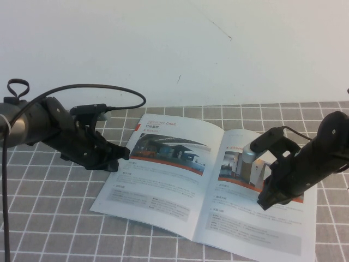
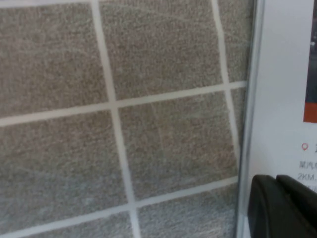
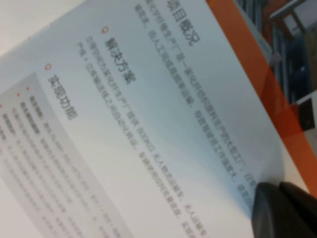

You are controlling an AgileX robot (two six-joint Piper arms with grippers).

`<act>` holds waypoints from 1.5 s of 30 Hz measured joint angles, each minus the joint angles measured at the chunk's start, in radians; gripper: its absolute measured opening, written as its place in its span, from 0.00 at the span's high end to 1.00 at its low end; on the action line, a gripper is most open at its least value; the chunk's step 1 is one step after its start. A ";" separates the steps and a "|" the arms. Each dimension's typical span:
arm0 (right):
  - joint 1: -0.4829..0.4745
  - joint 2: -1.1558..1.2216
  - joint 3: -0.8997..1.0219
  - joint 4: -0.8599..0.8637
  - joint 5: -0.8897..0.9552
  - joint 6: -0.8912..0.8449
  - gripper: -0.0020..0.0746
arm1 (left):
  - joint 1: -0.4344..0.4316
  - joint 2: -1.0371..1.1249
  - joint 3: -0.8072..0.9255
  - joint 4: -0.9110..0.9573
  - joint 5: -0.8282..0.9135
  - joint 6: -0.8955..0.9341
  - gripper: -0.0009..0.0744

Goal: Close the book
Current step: 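Close the open booklet and leave it lying on the table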

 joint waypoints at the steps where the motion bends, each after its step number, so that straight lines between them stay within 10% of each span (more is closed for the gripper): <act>1: 0.000 0.000 0.000 0.000 0.000 0.000 0.98 | 0.002 0.000 -0.006 0.019 0.008 -0.012 0.99; 45: 0.000 0.000 -0.001 0.000 0.008 0.000 0.98 | -0.019 0.000 -0.021 0.174 -0.033 -0.070 0.99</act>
